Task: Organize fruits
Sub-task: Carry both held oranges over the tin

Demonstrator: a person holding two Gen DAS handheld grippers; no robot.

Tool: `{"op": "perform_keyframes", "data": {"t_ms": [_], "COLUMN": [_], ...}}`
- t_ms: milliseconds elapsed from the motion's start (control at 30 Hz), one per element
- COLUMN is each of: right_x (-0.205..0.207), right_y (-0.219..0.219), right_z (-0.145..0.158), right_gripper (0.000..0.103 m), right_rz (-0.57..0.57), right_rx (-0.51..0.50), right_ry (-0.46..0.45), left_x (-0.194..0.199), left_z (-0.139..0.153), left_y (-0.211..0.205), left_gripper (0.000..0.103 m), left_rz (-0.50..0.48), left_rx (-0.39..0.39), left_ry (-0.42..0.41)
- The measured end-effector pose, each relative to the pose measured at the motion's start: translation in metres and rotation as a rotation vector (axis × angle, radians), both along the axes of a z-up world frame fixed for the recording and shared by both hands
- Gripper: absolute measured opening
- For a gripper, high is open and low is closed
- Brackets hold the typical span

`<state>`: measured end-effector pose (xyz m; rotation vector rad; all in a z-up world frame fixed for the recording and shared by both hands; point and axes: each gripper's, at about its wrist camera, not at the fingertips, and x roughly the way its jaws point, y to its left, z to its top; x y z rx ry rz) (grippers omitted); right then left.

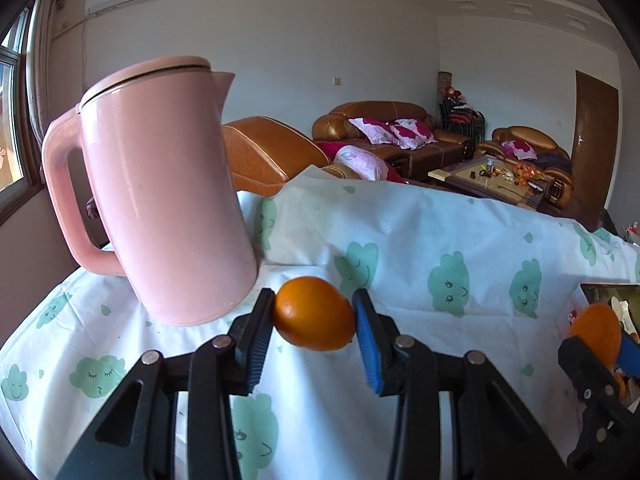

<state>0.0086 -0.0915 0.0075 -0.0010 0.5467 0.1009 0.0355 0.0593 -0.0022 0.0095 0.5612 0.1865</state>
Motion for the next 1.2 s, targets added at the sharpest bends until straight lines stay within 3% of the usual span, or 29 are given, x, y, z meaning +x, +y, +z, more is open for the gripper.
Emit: {"op": "perform_keyframes", "data": {"t_ms": [167, 533, 867, 1200], "right_x": [-0.018, -0.047, -0.074, -0.081], "right_y": [-0.019, -0.04, -0.07, -0.117], "right_z": [0.006, 0.004, 0.004, 0.006], "right_gripper": [0.049, 0.05, 0.05, 0.05], "right_rz": [-0.02, -0.027, -0.037, -0.119], "right_rx": [0.003, 0.048, 0.017, -0.001], "right_ry": [-0.049, -0.056, -0.079, -0.096], "left_x": [-0.017, -0.044, -0.066, -0.076], "left_z": [0.005, 0.009, 0.009, 0.012], "left_y": [-0.021, -0.051, -0.093, -0.149], "left_gripper": [0.041, 0.041, 0.041, 0.041], "left_rz": [-0.036, -0.09, -0.173, -0.284], "left_rx": [0.029, -0.001, -0.032, -0.027], "left_ry": [-0.02, -0.038, -0.039, -0.045]}}
